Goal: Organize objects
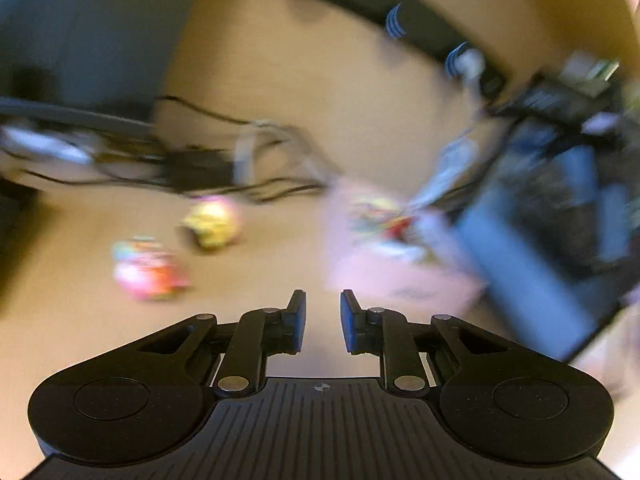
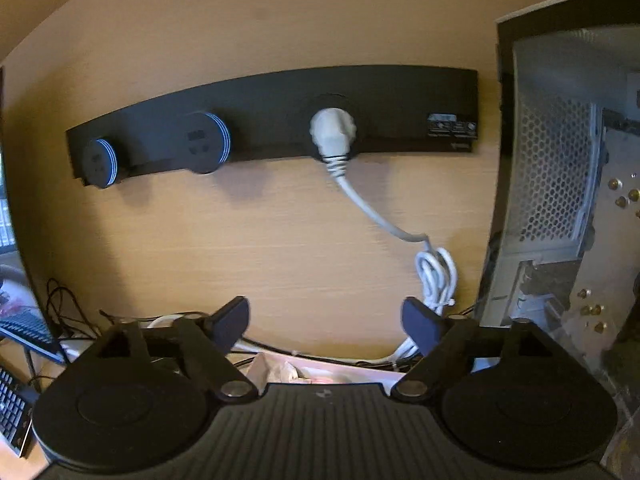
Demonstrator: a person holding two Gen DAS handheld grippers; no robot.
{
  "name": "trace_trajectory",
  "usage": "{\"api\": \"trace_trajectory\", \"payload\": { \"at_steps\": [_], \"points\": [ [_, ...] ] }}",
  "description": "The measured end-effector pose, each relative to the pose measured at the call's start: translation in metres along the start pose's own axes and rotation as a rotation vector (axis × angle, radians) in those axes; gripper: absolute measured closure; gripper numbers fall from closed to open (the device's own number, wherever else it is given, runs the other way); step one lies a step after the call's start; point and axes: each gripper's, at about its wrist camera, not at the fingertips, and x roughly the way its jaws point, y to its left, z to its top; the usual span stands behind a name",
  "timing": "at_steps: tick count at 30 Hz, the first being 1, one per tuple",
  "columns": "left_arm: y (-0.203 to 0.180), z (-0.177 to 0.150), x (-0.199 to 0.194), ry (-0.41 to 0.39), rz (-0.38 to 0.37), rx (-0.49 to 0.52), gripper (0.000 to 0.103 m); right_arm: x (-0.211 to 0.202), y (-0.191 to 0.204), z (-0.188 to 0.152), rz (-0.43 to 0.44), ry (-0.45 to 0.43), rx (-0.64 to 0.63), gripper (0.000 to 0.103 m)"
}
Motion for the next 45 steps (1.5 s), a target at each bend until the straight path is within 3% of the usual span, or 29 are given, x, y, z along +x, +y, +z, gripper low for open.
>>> {"api": "trace_trajectory", "payload": {
  "at_steps": [2, 4, 10, 14, 17, 24, 32, 37, 42, 45],
  "points": [
    [0.007, 0.003, 0.009, 0.020, 0.149, 0.026, 0.081, -0.007, 0.011, -0.010, 0.003, 0.011, -0.035, 0.013],
    [0.019, 0.009, 0.012, 0.023, 0.226, 0.024, 0.081, -0.015, 0.023, -0.028, -0.001, 0.030, -0.083, 0.012],
    [0.064, 0.038, 0.031, 0.055, 0.335, -0.131, 0.081, -0.039, 0.057, -0.095, 0.006, 0.124, -0.204, 0.008],
    [0.077, 0.052, 0.056, 0.085, 0.323, -0.186, 0.081, -0.052, 0.075, -0.135, 0.026, 0.191, -0.252, 0.008],
    [0.083, 0.059, 0.082, 0.177, 0.394, -0.190, 0.078, -0.058, 0.081, -0.154, 0.039, 0.228, -0.253, 0.008],
    [0.068, 0.062, 0.107, 0.232, 0.430, -0.020, 0.075, -0.070, 0.084, -0.174, 0.059, 0.275, -0.231, 0.006],
    [0.061, 0.060, 0.119, 0.262, 0.507, 0.046, 0.069, -0.077, 0.088, -0.193, 0.075, 0.300, -0.240, 0.005],
    [0.067, 0.060, 0.122, 0.261, 0.546, 0.032, 0.066, -0.081, 0.095, -0.198, 0.083, 0.290, -0.265, 0.005],
    [0.076, 0.058, 0.106, 0.236, 0.506, -0.047, 0.067, -0.085, 0.098, -0.202, 0.085, 0.273, -0.291, 0.004],
    [0.087, 0.050, 0.084, 0.220, 0.418, -0.141, 0.068, -0.079, 0.100, -0.203, 0.097, 0.280, -0.304, 0.004]
  ]
}}
